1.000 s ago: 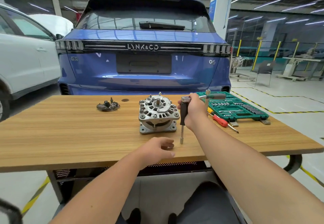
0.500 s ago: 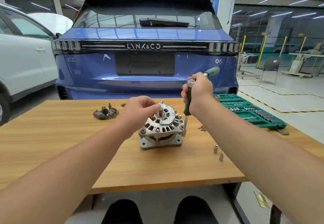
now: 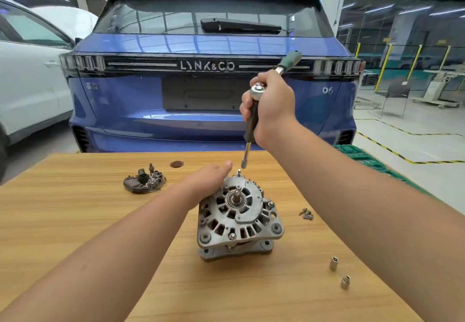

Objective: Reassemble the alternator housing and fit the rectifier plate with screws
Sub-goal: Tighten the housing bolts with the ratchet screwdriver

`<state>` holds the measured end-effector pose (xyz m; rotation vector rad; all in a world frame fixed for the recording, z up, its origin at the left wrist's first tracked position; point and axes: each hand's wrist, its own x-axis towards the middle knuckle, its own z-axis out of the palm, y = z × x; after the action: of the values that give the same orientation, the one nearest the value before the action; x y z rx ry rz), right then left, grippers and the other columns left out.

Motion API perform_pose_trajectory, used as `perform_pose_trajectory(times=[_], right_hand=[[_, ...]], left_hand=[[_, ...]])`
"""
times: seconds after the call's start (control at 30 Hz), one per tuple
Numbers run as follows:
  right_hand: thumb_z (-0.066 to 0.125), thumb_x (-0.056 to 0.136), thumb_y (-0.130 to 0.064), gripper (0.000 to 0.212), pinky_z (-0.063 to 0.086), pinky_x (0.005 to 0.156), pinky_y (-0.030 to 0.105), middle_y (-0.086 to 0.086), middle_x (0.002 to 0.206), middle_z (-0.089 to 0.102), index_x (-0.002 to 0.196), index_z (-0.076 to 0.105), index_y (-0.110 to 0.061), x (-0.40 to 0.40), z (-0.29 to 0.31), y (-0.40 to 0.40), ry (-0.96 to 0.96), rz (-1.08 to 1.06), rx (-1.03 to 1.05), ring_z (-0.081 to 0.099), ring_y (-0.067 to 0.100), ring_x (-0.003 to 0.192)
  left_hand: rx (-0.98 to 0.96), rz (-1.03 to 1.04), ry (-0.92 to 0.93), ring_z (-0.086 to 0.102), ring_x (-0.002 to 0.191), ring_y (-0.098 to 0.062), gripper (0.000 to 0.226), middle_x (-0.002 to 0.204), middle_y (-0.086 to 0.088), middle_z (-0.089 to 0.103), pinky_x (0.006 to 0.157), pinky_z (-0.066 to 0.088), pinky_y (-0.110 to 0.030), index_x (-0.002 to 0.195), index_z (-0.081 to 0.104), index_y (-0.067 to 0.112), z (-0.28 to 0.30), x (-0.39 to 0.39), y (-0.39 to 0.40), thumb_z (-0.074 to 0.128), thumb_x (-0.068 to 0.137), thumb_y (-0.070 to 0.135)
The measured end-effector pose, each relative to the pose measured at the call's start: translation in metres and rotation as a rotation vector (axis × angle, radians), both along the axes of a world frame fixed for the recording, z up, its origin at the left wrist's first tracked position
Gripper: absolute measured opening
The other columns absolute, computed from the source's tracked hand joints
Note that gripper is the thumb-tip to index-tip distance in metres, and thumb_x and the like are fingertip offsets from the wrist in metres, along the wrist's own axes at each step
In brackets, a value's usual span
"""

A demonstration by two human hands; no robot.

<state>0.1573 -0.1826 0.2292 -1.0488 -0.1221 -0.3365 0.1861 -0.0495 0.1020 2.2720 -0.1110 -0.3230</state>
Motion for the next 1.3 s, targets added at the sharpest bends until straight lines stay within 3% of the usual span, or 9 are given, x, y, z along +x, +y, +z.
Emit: perform_pose_trajectory(times=[0.13, 0.47, 0.67, 0.83, 0.9, 1.0, 1.1, 1.2, 1.3], right_hand=[[0.044, 0.095, -0.016, 0.02, 0.03, 0.04, 0.024, 0.007, 0.047, 0.044, 0.076, 0.044, -0.011, 0.011, -0.007, 0.002, 0.009, 0.025, 0.008, 0.034, 0.018, 0.038], [0.044, 0.098, -0.026, 0.024, 0.033, 0.041, 0.025, 0.006, 0.05, 0.05, 0.077, 0.044, -0.014, 0.018, -0.018, -0.001, 0.047, 0.07, -0.027, 0.038, 0.018, 0.04], [0.043, 0.101, -0.027, 0.025, 0.032, 0.041, 0.024, 0.005, 0.051, 0.049, 0.078, 0.043, -0.015, 0.023, -0.021, 0.002, 0.055, 0.099, -0.018, 0.037, 0.017, 0.042], [0.057, 0.099, -0.041, 0.03, 0.043, 0.048, 0.025, 0.005, 0.061, 0.055, 0.092, 0.056, -0.012, 0.024, -0.034, 0.004, -0.136, 0.075, -0.047, 0.049, 0.016, 0.05], [0.064, 0.092, -0.04, 0.024, 0.043, 0.054, 0.027, 0.004, 0.067, 0.056, 0.093, 0.064, -0.016, 0.023, -0.041, 0.003, -0.214, 0.064, -0.086, 0.05, 0.017, 0.057], [0.067, 0.091, -0.029, 0.007, 0.041, 0.062, 0.037, 0.003, 0.073, 0.056, 0.095, 0.07, -0.024, 0.021, -0.047, -0.005, -0.362, -0.071, -0.268, 0.05, 0.022, 0.067], [0.067, 0.094, -0.01, 0.007, 0.046, 0.066, 0.023, -0.007, 0.079, 0.061, 0.099, 0.068, -0.014, 0.016, -0.054, -0.012, -0.566, -0.248, -0.507, 0.057, 0.006, 0.072], [0.063, 0.095, 0.004, 0.021, 0.051, 0.072, 0.031, -0.008, 0.089, 0.06, 0.108, 0.065, -0.012, 0.016, -0.057, -0.013, -0.661, -0.256, -0.704, 0.057, 0.008, 0.077], [0.055, 0.09, 0.016, 0.029, 0.05, 0.068, 0.036, -0.015, 0.085, 0.058, 0.101, 0.066, -0.009, 0.017, -0.055, -0.013, -0.702, -0.277, -0.845, 0.054, 0.016, 0.072]], left_hand=[[-0.054, -0.082, 0.238, 0.051, 0.041, -0.006, 0.051, 0.05, 0.011, 0.058, 0.057, 0.036, -0.026, 0.081, 0.057, 0.021, 0.002, 0.012, 0.007, 0.044, 0.098, 0.068], [-0.195, -0.173, 0.228, 0.046, 0.037, -0.002, 0.063, 0.048, 0.016, 0.052, 0.045, 0.037, -0.017, 0.047, 0.064, 0.029, -0.01, 0.021, 0.007, 0.048, 0.102, 0.055], [-0.128, -0.179, 0.139, 0.042, 0.045, -0.006, 0.039, 0.058, 0.011, 0.051, 0.059, 0.032, -0.031, 0.078, 0.056, 0.023, -0.009, 0.02, 0.006, 0.048, 0.102, 0.053], [-0.064, -0.272, -0.152, 0.052, 0.047, -0.002, 0.019, 0.084, 0.018, 0.07, 0.049, 0.043, -0.022, 0.114, 0.07, 0.031, -0.001, 0.019, 0.0, 0.053, 0.104, 0.031], [-0.063, -0.287, -0.294, 0.057, 0.055, 0.008, 0.016, 0.092, 0.023, 0.071, 0.052, 0.045, -0.016, 0.112, 0.069, 0.035, 0.006, 0.019, -0.004, 0.058, 0.102, 0.038], [-0.087, -0.284, -0.392, 0.05, 0.044, 0.009, 0.028, 0.065, 0.028, 0.065, 0.04, 0.032, -0.007, 0.09, 0.07, 0.031, 0.013, 0.017, -0.011, 0.052, 0.104, 0.046], [-0.119, -0.294, -0.35, 0.054, 0.05, 0.012, 0.03, 0.066, 0.032, 0.066, 0.045, 0.035, -0.005, 0.089, 0.073, 0.031, 0.008, 0.016, -0.015, 0.052, 0.105, 0.046], [-0.16, -0.307, -0.294, 0.07, 0.073, -0.017, 0.023, 0.088, 0.002, 0.077, 0.073, 0.057, -0.031, 0.092, 0.073, 0.04, 0.003, 0.016, -0.014, 0.056, 0.099, 0.054], [-0.239, -0.273, -0.261, 0.067, 0.092, -0.045, 0.027, 0.105, -0.018, 0.074, 0.089, 0.051, -0.068, 0.094, 0.077, 0.031, 0.0, 0.017, -0.014, 0.059, 0.093, 0.052]])
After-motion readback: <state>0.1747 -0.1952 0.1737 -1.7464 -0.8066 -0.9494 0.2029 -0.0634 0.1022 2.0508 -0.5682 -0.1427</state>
